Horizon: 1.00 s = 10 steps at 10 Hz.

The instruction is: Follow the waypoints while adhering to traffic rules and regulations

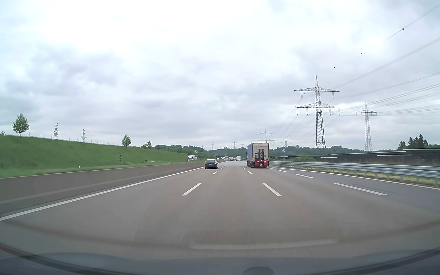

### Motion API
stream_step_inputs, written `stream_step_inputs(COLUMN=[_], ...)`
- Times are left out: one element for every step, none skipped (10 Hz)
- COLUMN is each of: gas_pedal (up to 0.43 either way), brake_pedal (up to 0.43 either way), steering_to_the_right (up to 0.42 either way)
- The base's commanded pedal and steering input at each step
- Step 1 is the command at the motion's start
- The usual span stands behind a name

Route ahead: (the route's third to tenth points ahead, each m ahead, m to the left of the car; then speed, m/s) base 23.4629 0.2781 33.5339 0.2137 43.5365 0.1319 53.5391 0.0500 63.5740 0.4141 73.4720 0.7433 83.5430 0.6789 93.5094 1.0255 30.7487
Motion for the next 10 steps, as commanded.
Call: stream_step_inputs(gas_pedal=[0.461, 0.461, 0.461, 0.469, 0.469, 0.469, 0.469, 0.469, 0.461, 0.461], brake_pedal=[0.0, 0.0, 0.0, 0.0, 0.0, 0.0, 0.0, 0.0, 0.0, 0.0], steering_to_the_right=[-0.001, -0.001, -0.002, -0.002, -0.002, -0.002, -0.003, -0.003, -0.003, -0.002])
